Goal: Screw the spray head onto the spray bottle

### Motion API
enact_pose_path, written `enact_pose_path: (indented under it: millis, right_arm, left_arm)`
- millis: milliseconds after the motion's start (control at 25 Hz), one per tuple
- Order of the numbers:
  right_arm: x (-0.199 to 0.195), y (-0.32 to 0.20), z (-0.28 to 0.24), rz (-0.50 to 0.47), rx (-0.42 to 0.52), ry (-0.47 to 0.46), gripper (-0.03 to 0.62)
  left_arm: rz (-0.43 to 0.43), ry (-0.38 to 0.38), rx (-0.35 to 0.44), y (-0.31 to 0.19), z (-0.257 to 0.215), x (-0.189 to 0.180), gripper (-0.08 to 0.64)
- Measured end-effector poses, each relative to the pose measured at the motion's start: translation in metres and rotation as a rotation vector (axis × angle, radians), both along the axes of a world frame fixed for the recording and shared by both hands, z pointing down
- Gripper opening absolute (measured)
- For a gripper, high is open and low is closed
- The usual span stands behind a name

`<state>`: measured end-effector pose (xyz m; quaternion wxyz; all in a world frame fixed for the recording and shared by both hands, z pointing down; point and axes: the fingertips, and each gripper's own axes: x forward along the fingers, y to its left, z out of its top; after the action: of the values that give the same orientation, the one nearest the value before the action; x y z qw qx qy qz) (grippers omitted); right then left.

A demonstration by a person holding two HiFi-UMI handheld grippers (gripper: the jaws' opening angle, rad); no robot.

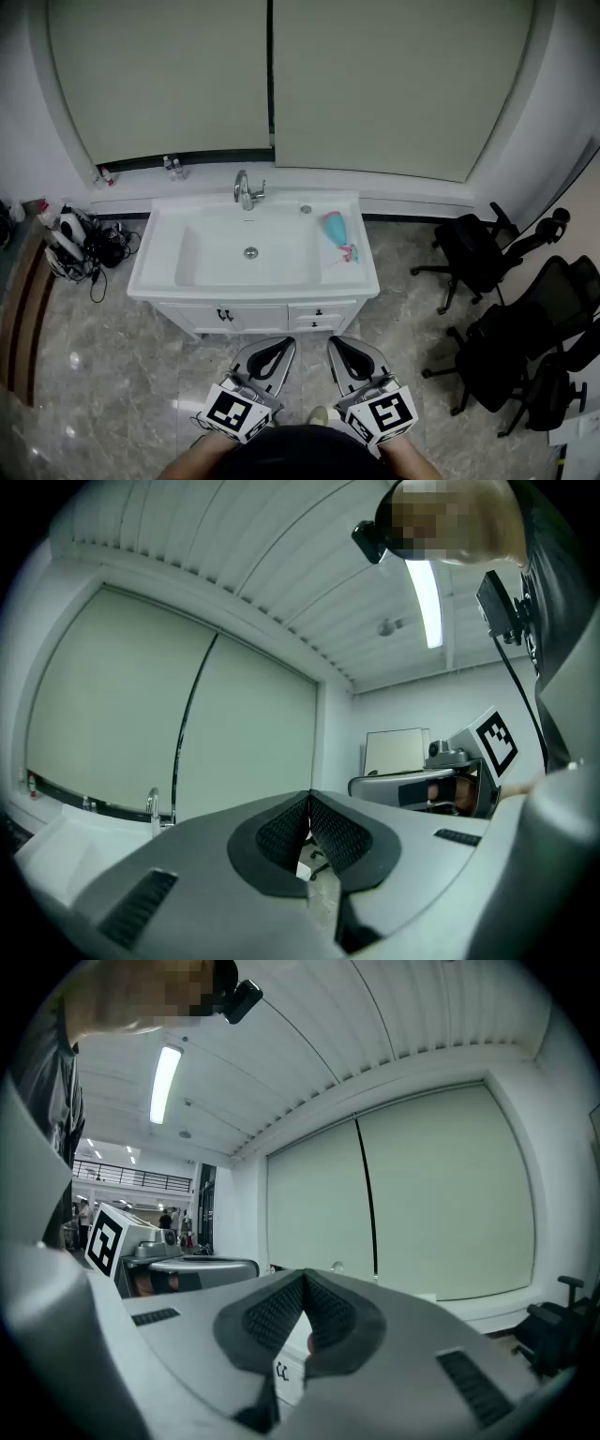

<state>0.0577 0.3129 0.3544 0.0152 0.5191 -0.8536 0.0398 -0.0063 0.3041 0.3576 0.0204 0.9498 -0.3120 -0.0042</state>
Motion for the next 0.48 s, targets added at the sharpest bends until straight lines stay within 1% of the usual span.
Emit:
enact_pose_path:
  millis: [160,480]
  right_arm:
    - [-0.0023,0.0063,-0.0015,-0.004,-0.008,-0.006,0.0]
    - [-0.0013,0.0039,-0.002,-0.008,-0.009,-0.007,0.0]
  left_arm:
    - [-0.004,-0.003,-0.005,0.0062,-0.0017,-0.0032,0.005]
    - [-0.006,-0.008,-0.005,0.0033,-0.0007,-0.0008,0.005]
